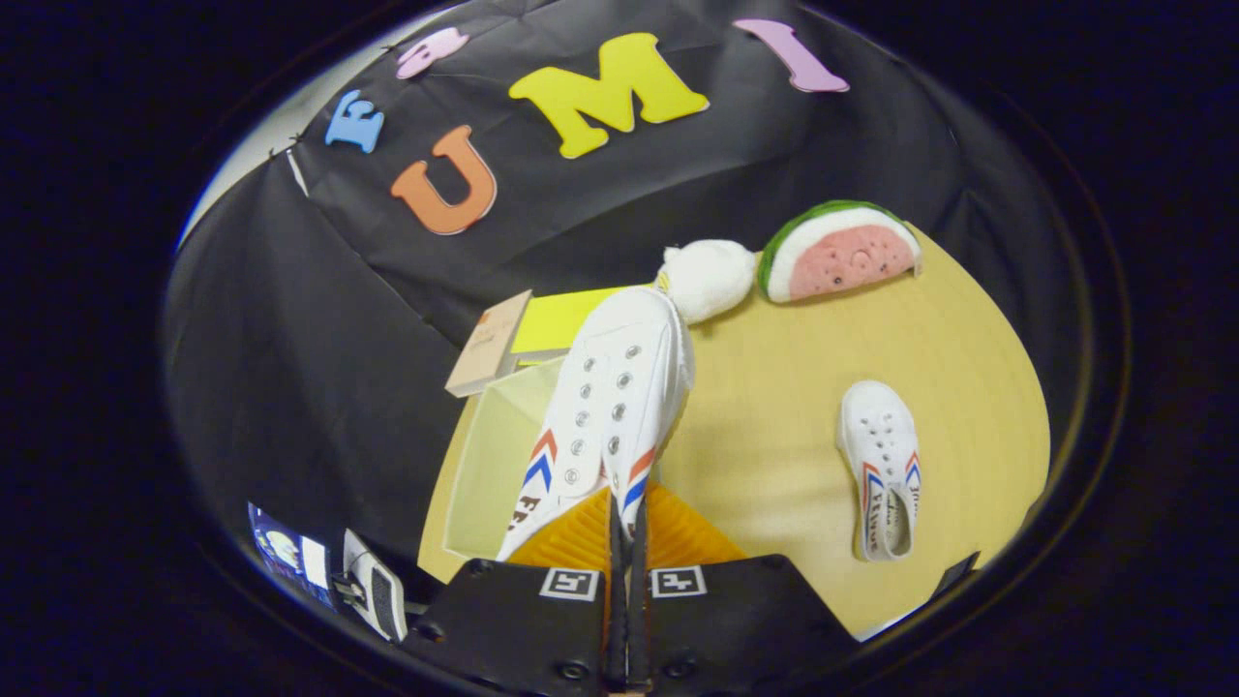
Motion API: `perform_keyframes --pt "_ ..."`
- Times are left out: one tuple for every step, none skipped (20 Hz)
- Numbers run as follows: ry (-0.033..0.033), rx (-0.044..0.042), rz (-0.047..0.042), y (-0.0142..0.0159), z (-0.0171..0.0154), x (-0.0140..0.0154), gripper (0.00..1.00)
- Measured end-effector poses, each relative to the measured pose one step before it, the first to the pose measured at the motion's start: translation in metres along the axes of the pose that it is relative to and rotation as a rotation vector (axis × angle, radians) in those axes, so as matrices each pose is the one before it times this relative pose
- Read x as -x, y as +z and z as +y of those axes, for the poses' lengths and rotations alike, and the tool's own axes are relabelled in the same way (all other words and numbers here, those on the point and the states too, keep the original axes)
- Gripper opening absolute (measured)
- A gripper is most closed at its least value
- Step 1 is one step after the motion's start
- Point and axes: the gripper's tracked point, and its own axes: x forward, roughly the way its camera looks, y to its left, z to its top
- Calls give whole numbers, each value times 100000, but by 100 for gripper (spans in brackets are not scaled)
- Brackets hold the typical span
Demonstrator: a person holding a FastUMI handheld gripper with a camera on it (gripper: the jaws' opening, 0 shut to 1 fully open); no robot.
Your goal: Open the storage box then place both shoes into the box .Put the left shoe in first, then the right shoe, with the right side of both shoes facing outward in a uniform manner.
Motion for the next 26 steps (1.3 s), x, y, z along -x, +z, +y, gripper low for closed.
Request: perform_keyframes --pt "1263 1619 -491 123 1744 -656 6" --pt "892 1498 657 -50 1678 -740 6" --pt "518 1245 1497 -354 1417 -1174 6" --pt "153 659 1752 -463 1187 -1390 6" --pt "-20 315 2032 -515 944 -1441 6" --pt "-366 1266 1969 -448 900 -1523 6" --pt "-944 1180 1605 -518 348 -1621 6" --pt "-1281 652 1698 -460 386 -1530 6" --pt "-1049 607 1471 -421 268 -1467 6" --pt "-1431 179 1604 -505 162 -1295 6" --pt "-1592 502 1543 -576 234 -1239 6" --pt "-1802 1059 2300 -720 127 -1099 6" --pt "-1709 1203 2498 -818 147 -1001 6" --pt "-1530 510 2897 -694 63 -1144 6" --pt "-2880 -476 3315 -682 27 -1116 6" --pt "-180 -1519 1649 -175 340 -673 6" --pt "-2351 -953 2761 -281 -140 -640 6" --pt "-2502 -667 2834 -186 -238 -507 6" --pt "-993 -666 1033 159 105 -696 6" --pt "-1129 -44 1599 -184 -94 -691 6" --pt "-246 19 1859 -54 -96 -538 6" --pt "-375 -411 1870 -46 -73 -390 6" --pt "162 -425 1132 -82 19 -269 6" --pt "12 272 1447 -116 -62 -182 6" --pt "563 -217 1203 23 2 -251 7" --pt "789 348 872 -42 84 -104 11"
